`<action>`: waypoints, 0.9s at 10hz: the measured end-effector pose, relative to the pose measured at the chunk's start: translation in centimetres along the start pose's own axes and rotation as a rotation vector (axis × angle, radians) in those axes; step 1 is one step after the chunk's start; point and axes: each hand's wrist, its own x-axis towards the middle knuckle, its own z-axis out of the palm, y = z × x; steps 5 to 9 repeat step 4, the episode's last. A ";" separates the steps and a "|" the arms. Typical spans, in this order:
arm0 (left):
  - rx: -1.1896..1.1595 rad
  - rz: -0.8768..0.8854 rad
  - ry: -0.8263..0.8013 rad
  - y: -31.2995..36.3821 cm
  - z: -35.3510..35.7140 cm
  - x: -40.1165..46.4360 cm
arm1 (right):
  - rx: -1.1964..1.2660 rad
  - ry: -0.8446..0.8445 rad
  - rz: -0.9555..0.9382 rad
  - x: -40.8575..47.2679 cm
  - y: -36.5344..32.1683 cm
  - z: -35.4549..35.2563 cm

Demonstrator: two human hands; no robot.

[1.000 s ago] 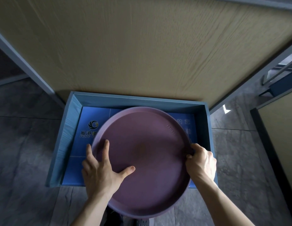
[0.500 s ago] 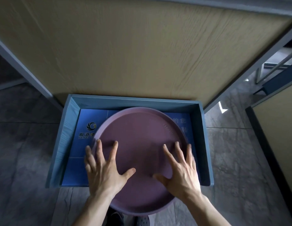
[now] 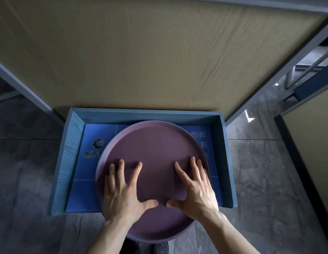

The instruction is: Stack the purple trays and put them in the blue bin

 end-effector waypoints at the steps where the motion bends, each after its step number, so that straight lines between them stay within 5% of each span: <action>1: -0.011 -0.005 -0.009 0.1 -0.4 0.1 | 0.002 -0.006 0.008 0.0 -0.1 -0.2; 3: 0.009 -0.005 -0.145 0.8 -3.0 0.3 | -0.087 -0.071 0.034 -0.1 -0.9 -2.0; 9: 0.029 0.020 -0.115 0.7 -5.4 0.3 | -0.117 -0.066 0.043 -0.3 -1.7 -3.9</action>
